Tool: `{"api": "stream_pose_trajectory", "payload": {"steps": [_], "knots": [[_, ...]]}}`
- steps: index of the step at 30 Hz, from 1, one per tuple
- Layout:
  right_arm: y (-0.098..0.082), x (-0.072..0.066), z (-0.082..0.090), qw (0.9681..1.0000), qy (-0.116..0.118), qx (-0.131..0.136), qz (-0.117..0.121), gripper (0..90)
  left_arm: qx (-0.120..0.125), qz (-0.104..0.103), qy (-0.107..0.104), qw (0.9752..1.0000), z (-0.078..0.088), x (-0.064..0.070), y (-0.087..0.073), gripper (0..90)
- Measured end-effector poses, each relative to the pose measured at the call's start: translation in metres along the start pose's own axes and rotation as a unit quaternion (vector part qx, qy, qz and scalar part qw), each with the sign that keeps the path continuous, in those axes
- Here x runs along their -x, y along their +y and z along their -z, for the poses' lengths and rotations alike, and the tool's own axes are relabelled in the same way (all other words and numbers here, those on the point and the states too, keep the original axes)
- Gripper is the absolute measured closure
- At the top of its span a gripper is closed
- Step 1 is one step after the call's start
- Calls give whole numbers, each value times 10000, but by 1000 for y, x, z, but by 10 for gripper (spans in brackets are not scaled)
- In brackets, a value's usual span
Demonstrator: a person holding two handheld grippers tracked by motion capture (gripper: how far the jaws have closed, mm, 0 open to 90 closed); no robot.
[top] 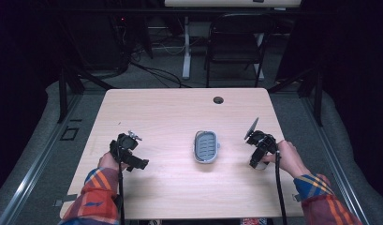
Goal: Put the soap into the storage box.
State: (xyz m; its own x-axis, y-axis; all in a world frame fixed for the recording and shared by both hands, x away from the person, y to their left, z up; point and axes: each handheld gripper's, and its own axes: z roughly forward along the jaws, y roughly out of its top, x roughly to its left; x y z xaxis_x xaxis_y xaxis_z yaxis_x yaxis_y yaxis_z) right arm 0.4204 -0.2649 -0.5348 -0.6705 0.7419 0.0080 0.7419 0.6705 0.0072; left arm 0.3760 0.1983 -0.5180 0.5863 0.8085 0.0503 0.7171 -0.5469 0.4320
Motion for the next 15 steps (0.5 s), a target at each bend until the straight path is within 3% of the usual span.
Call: {"api": "stream_pose_trajectory", "payload": {"steps": [3, 5, 8, 15], "knots": [[1, 1, 4, 9998, -49, -173, 132, 238, 1, -3, -2, 10000, 0, 0, 0, 1], [-1, 0, 2, 10000, -9, 7, 11, 238, 8, 5, -3, 10000, 0, 0, 0, 1], [1, 1, 6, 9997, -53, -182, 147, 238, 9, 2, -4, 10000, 0, 0, 0, 1], [0, 0, 8, 9997, -53, -165, 159, 238, -1, 5, -1, 10000, 0, 0, 0, 1]]}}
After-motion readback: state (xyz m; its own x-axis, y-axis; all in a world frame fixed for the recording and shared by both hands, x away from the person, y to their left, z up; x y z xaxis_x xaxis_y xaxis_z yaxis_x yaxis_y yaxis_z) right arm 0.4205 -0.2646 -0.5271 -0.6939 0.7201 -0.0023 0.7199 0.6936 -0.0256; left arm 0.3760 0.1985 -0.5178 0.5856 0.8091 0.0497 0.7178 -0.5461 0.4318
